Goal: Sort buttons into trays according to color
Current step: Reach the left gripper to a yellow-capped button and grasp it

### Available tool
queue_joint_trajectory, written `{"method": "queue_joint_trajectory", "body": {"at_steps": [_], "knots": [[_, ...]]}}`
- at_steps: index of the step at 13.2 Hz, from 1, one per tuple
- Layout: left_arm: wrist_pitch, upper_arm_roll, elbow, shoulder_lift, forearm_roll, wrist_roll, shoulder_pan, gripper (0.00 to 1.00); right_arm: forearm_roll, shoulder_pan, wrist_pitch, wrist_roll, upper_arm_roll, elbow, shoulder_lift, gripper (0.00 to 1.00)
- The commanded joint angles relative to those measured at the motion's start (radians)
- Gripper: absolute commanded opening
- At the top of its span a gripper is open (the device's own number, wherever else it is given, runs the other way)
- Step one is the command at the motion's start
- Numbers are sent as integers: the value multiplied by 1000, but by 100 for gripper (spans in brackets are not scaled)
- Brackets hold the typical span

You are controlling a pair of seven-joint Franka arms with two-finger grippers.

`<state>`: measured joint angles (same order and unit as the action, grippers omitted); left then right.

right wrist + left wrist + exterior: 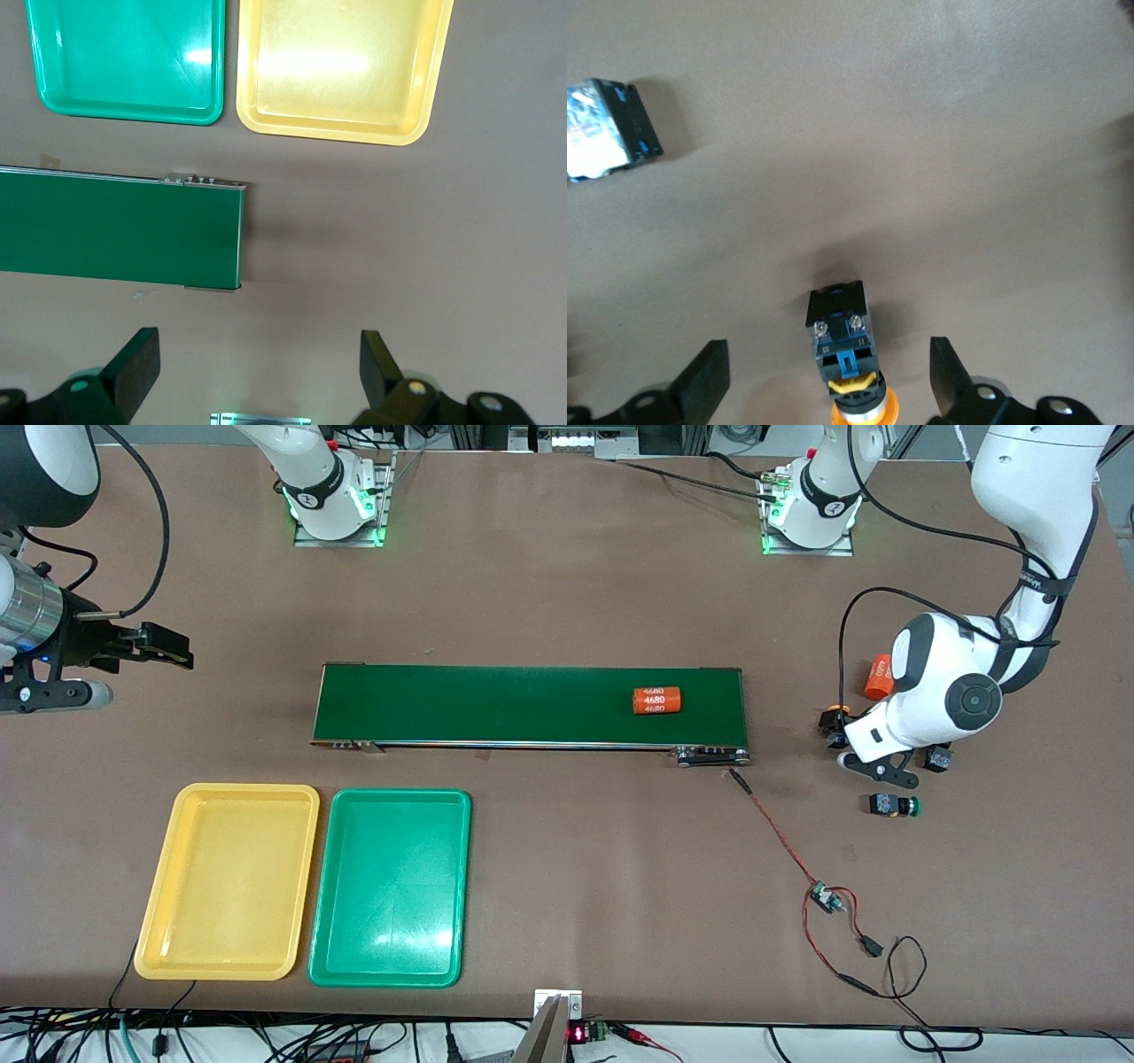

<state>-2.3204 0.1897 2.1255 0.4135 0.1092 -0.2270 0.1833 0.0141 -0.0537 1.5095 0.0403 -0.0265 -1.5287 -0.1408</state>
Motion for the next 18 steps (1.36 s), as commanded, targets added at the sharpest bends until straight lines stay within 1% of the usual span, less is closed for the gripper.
{"method": "queue_joint_trajectory", "body": {"at_steps": [1,4,5,7,8,9,11,13,16,17,18], "knots": [[-14,-4,-13,28,-20,3,-5,92,-16,6,-5,-10,2,15,-6,100],[-14,-3,-10,42,-22,11,-5,84,-16,6,-5,-10,2,15,-6,100],[-13,-4,-4,42,-22,26,-5,73,-16,6,-6,-10,2,15,-6,100],[-1,-3,-2,37,-22,63,-5,43,-16,8,-8,-10,2,15,-6,100],[10,-3,-1,34,-20,81,-5,14,-16,8,-8,-10,2,15,-6,100],[15,-3,-1,30,-22,81,-8,2,-16,8,-11,-11,2,15,-6,100],[30,-1,-4,-2,-22,81,-19,0,-16,8,-11,-11,0,15,-6,100],[71,10,-13,-68,-22,81,-45,0,-16,8,-11,-11,0,15,-6,100],[78,10,-19,-145,-22,124,-137,0,-16,8,-11,-11,0,15,-6,100],[78,11,-44,-151,-22,162,-163,0,-16,8,-11,-11,0,15,-6,100],[82,33,-77,-147,-22,202,-182,0,-16,8,-11,-11,0,15,-6,100]]}}
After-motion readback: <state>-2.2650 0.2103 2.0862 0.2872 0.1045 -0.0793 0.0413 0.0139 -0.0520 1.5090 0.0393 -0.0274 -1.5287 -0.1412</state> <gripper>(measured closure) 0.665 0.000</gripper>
